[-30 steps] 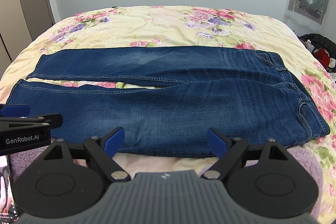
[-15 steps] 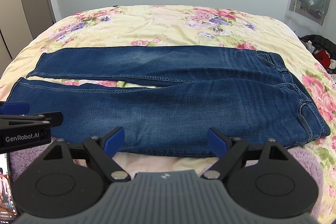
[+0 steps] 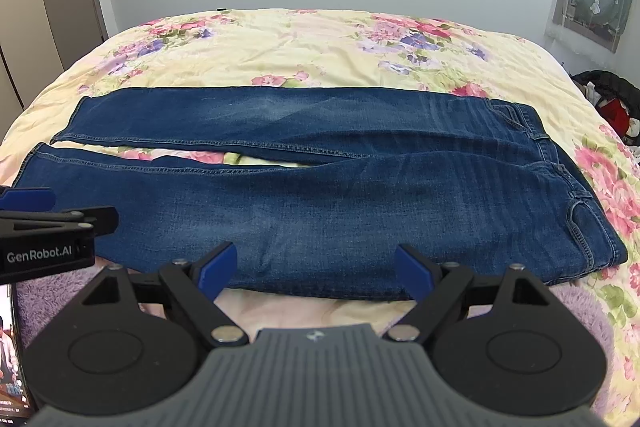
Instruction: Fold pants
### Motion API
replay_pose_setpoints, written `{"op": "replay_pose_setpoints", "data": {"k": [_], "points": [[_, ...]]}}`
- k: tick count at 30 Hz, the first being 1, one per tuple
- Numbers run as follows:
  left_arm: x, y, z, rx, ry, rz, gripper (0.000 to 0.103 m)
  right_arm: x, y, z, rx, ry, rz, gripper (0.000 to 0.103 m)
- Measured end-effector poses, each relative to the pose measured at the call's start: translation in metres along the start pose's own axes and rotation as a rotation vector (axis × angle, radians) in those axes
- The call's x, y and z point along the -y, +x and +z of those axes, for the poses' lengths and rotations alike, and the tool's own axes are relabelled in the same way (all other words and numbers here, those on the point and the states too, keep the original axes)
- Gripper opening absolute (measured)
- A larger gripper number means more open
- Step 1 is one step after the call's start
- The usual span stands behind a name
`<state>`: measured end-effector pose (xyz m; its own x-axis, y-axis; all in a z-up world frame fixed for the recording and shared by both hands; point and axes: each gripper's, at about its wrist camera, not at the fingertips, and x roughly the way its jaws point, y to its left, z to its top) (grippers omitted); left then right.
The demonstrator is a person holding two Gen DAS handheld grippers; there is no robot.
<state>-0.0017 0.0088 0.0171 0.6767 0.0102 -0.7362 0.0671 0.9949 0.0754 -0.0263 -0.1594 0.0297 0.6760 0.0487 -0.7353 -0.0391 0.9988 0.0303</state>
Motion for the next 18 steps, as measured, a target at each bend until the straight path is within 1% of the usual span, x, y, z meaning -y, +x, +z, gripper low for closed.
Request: {"op": "replay_pose_setpoints", "data": {"k": [12,18], "points": [[0.002,0.001,-0.001,0.0,0.006,0.001,0.085,0.001,-0.002,0.0,0.006,-0.004,-0.007,0.082],[-0.012,0.005,-0.002,0.0,0.025,0.018,0.085,0.016,0.001,-0.003,0.018,-0.014,-0.031,0.082]]}}
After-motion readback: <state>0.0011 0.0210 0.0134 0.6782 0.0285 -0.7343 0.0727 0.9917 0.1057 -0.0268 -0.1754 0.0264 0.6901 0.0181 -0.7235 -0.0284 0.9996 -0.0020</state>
